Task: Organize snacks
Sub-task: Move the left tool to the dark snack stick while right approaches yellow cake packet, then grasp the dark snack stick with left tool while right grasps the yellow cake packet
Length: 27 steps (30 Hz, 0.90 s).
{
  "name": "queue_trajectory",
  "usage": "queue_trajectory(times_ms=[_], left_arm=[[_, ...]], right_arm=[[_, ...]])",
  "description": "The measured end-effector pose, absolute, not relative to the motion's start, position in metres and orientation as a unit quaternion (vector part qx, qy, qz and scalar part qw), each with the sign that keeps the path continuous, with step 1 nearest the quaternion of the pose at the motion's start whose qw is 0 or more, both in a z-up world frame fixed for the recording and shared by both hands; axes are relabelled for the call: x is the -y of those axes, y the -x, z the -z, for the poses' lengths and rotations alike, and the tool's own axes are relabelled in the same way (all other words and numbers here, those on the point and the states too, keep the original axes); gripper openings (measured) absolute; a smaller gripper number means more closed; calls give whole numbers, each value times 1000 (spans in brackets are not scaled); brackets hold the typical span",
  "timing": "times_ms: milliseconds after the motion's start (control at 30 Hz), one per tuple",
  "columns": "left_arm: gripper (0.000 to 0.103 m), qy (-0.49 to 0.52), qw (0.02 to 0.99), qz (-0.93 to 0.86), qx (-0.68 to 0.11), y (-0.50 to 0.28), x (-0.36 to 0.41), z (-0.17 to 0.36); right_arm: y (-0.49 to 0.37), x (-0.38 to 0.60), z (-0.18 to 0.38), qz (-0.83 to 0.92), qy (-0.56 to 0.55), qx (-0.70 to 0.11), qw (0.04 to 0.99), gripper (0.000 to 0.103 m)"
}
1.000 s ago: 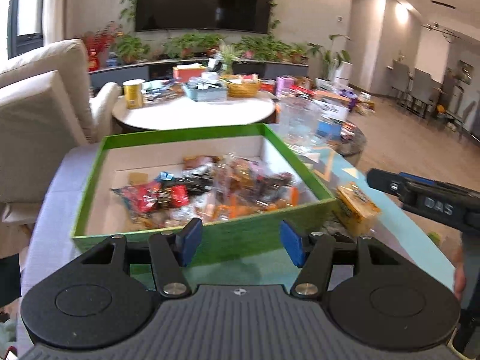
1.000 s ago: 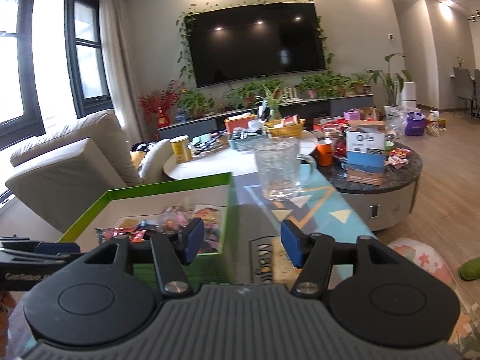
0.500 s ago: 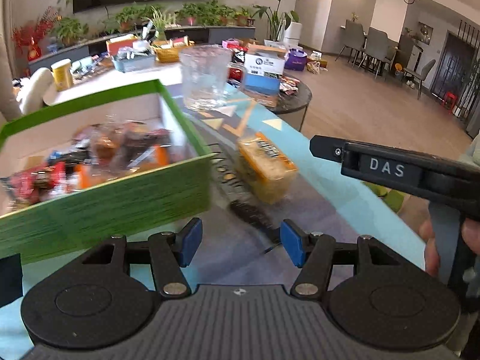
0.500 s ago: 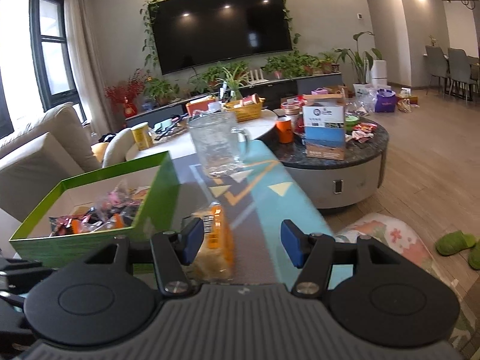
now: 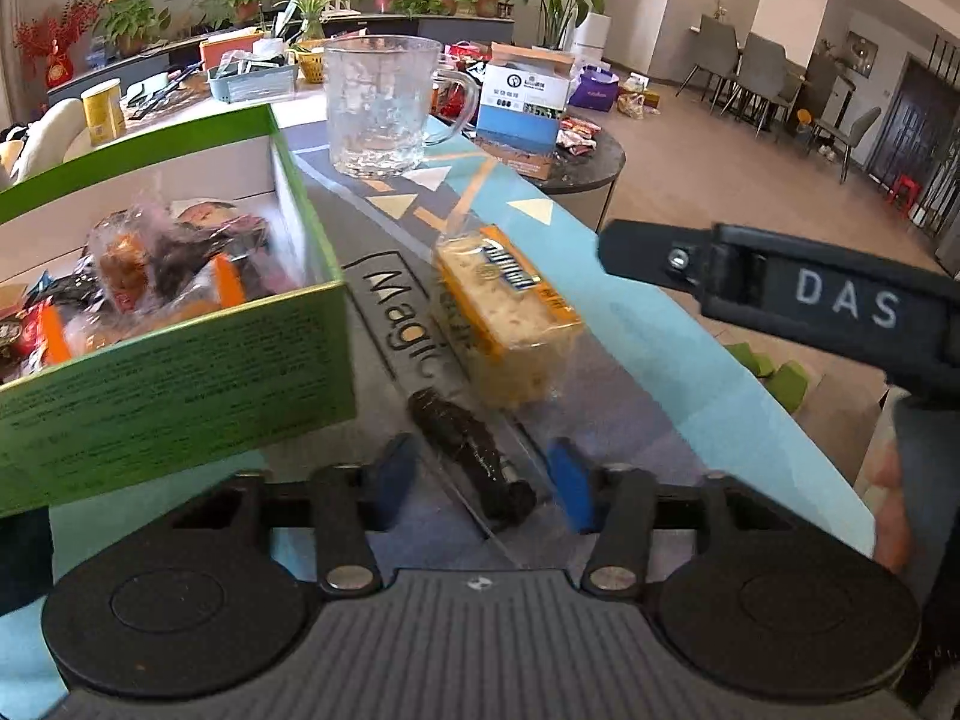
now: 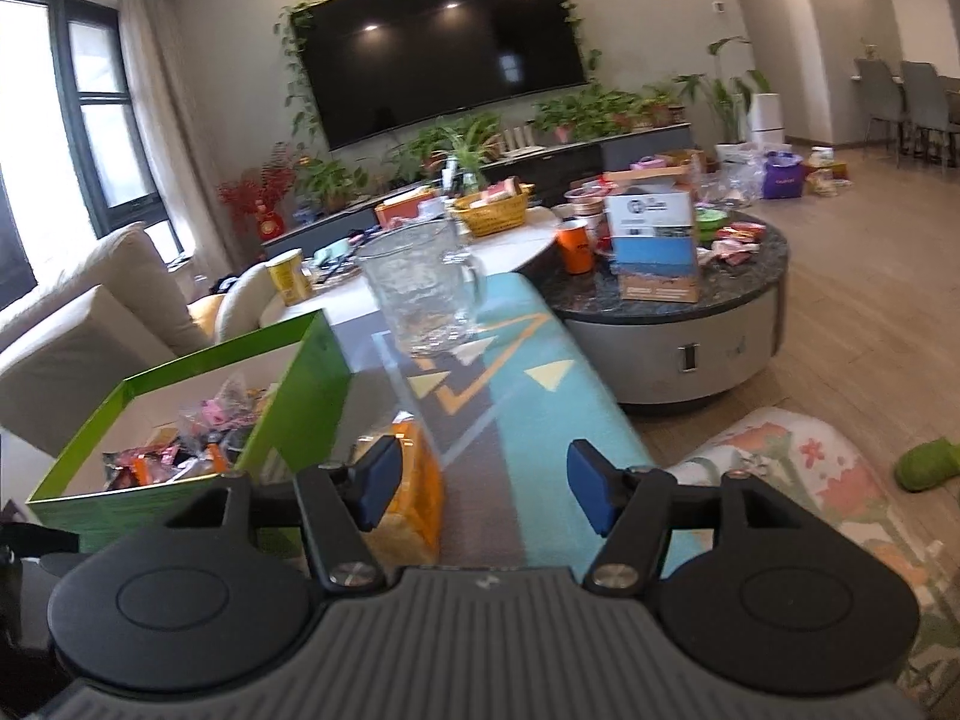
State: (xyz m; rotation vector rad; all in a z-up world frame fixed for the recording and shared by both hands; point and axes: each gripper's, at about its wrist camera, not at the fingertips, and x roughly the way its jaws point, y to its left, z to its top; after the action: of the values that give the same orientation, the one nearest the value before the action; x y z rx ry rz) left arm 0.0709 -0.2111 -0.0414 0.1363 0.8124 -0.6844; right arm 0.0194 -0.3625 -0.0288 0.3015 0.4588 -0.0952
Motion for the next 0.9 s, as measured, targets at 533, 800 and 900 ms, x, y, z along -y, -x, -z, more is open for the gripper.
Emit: queue_trajectory(times_ms=[533, 800, 900], left_arm=[[27, -53, 868, 315, -381, -27, 95, 32], [27, -21, 875, 291, -387, -36, 65, 36], [27, -13, 880, 286, -380, -35, 54, 35]], right_arm=[[-68, 344, 35, -2, -174, -275, 945, 43], [-41, 314, 29, -39, -142, -279, 949, 43], [-33, 302, 27, -61, -140, -297, 943, 43]])
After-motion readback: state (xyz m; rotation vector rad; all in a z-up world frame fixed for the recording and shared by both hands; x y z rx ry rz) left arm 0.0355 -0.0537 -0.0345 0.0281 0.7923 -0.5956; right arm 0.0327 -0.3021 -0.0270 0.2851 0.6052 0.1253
